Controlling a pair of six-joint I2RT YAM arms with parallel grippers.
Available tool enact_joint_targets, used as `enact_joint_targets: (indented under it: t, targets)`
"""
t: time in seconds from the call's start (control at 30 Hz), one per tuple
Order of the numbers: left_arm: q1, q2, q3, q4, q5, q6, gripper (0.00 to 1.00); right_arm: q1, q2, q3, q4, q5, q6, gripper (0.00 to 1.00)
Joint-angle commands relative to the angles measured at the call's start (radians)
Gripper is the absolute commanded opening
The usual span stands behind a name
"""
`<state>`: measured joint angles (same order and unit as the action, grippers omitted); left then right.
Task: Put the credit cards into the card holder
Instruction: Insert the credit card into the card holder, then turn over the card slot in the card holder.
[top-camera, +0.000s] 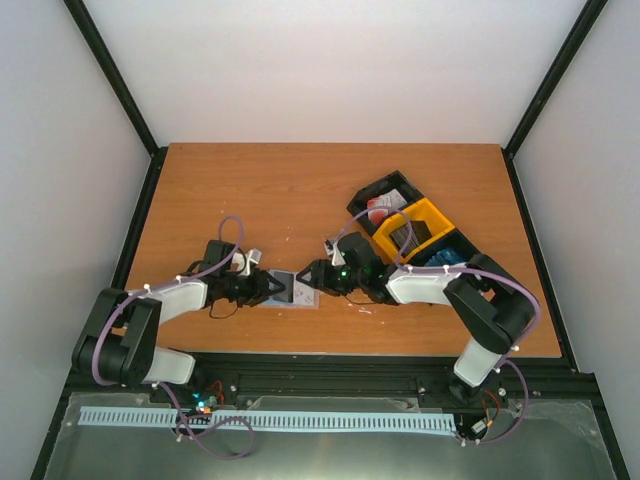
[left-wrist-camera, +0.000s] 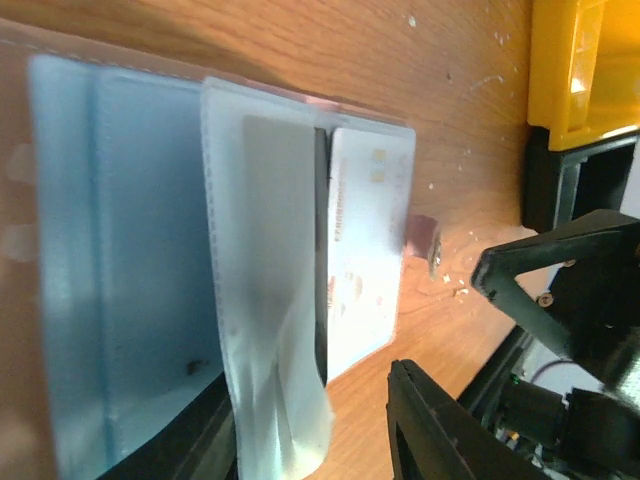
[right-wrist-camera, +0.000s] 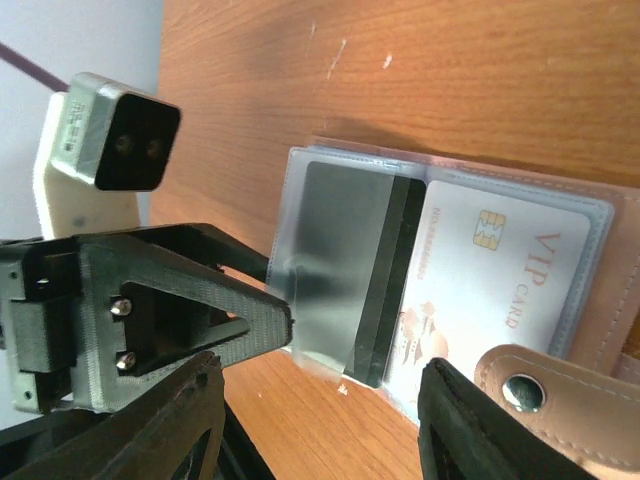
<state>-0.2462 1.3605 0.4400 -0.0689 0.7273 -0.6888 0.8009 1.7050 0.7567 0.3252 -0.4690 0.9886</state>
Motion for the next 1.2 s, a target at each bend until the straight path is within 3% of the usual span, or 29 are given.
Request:
enact_joint_targets:
  t: [0.0, 0.33, 0.57, 0.8, 0.93, 1.17]
  targets:
    - [0.005, 0.043, 0.039, 0.038, 0.098, 0.034, 0.38, 0.004, -0.093, 0.04, -0.143, 0.089, -0.068, 0.53]
    - [0.005, 0.049, 0.082, 0.003, 0.095, 0.072, 0.38, -0.002, -0.214, 0.074, -0.33, 0.205, -0.13, 0.53]
    - [-0.002, 0.053, 0.111, -0.052, 0.03, 0.103, 0.33, -0.002, -0.192, 0.097, -0.39, 0.202, -0.154, 0.53]
    - [-0.044, 0.065, 0.12, -0.026, 0.086, 0.1, 0.36, -0.003, -0.184, 0.117, -0.433, 0.236, -0.162, 0.52]
    - [-0.083, 0.074, 0.122, 0.032, 0.184, 0.072, 0.41, -0.006, -0.218, 0.129, -0.526, 0.349, -0.136, 0.52]
    - [-0.166, 0.147, 0.163, 0.069, 0.193, 0.059, 0.44, -0.034, -0.325, 0.129, -0.704, 0.562, -0.069, 0.52]
